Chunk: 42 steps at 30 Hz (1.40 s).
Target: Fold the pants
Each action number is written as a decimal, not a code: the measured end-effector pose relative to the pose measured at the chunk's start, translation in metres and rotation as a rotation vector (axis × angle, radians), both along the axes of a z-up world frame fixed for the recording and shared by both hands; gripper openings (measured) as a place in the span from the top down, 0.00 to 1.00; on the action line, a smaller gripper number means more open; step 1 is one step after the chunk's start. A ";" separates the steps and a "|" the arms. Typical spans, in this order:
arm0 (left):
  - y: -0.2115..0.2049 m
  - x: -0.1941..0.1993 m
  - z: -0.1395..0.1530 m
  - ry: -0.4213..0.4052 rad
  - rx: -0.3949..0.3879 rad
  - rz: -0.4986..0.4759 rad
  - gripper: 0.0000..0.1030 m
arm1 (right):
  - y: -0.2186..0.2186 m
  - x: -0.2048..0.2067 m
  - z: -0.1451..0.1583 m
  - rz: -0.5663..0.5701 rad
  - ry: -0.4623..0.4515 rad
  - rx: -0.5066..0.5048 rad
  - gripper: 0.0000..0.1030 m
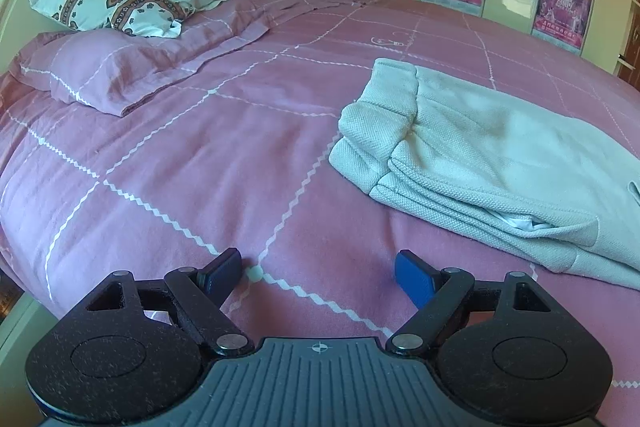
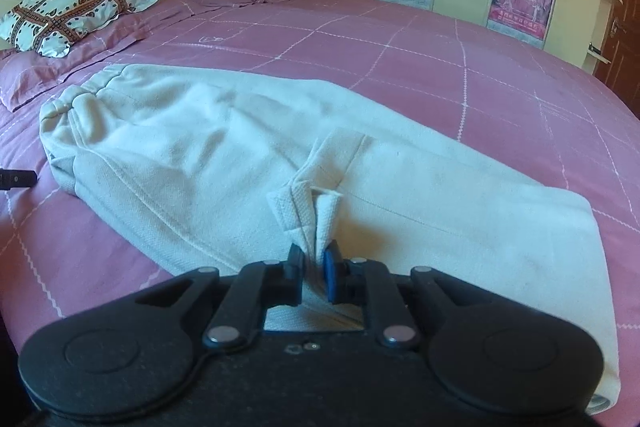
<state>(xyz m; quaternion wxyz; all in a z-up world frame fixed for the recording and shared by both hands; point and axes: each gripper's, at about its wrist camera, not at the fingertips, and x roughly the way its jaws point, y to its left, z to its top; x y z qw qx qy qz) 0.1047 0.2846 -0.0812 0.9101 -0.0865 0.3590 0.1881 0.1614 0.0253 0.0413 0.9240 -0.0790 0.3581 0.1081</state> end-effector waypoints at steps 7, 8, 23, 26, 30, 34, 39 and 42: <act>0.001 -0.003 0.000 -0.004 -0.011 -0.002 0.20 | 0.009 -0.019 0.025 0.115 -0.068 0.182 0.75; 0.001 -0.003 0.000 -0.003 -0.010 -0.001 0.20 | 0.004 -0.019 0.030 0.097 -0.080 0.213 0.79; 0.001 -0.002 -0.003 -0.005 -0.001 -0.009 0.16 | -0.049 0.001 0.016 -0.122 -0.034 0.295 0.97; -0.001 -0.002 -0.001 -0.009 0.005 -0.004 0.16 | -0.100 -0.014 0.031 -0.246 -0.125 0.264 0.97; -0.005 -0.001 0.007 -0.026 0.026 -0.001 0.16 | -0.171 -0.031 0.031 -0.426 -0.167 0.215 0.97; -0.008 0.008 0.022 -0.058 0.039 -0.008 0.16 | -0.193 -0.031 -0.009 -0.408 -0.010 0.219 0.98; -0.008 0.028 0.023 -0.011 0.015 -0.015 0.16 | -0.197 -0.025 -0.004 -0.390 -0.085 0.255 0.96; -0.007 0.030 0.018 0.005 -0.012 0.001 0.16 | -0.210 -0.002 0.003 -0.416 -0.093 0.284 0.94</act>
